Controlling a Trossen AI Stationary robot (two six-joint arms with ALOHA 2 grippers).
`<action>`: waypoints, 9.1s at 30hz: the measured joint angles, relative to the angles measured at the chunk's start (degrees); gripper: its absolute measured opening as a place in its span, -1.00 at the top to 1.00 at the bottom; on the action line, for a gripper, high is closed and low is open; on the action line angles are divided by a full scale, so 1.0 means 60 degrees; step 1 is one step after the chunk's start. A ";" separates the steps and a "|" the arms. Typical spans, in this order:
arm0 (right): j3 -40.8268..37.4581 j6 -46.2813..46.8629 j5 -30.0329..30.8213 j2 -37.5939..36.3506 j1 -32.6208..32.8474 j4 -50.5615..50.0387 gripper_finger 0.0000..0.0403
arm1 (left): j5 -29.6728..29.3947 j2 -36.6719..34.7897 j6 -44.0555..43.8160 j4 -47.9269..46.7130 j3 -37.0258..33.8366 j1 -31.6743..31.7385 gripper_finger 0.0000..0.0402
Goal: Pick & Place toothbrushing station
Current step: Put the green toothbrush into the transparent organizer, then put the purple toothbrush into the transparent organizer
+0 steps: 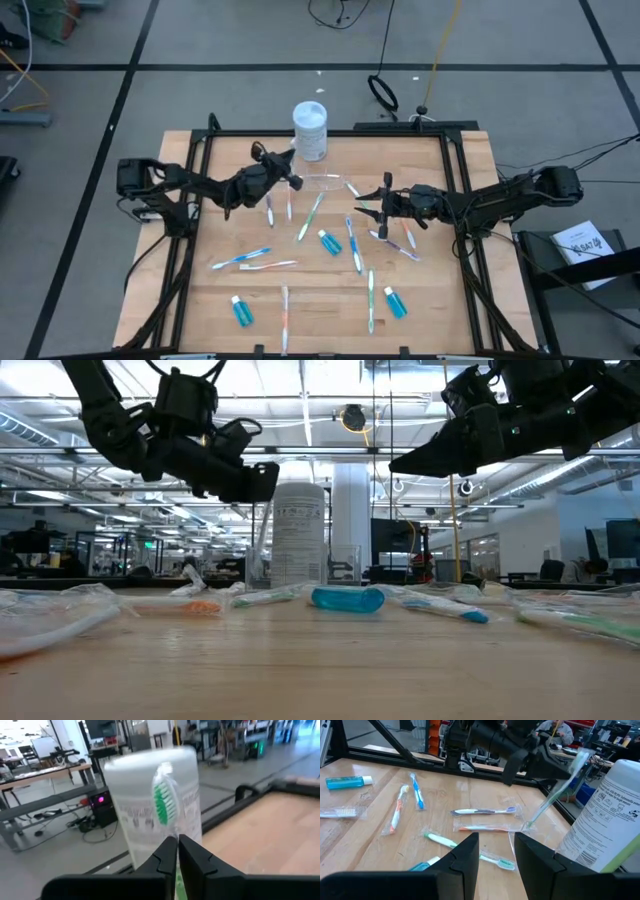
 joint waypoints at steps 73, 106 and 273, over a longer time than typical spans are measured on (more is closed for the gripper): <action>0.0240 -0.7966 -0.1733 0.0004 -0.1525 0.1592 0.42 | -0.0260 -0.1894 -0.0204 -0.2305 0.0007 -0.0881 0.07; 0.0969 -1.1307 0.1935 0.2762 -0.0735 -0.5625 0.43 | 0.2768 -0.1887 -0.1504 -0.3777 0.0455 -0.0397 0.07; 0.1031 -0.0721 -0.0521 -0.1264 -0.3058 -0.0302 0.22 | 0.4342 -0.0740 -0.6919 -0.9238 0.0430 0.1392 0.94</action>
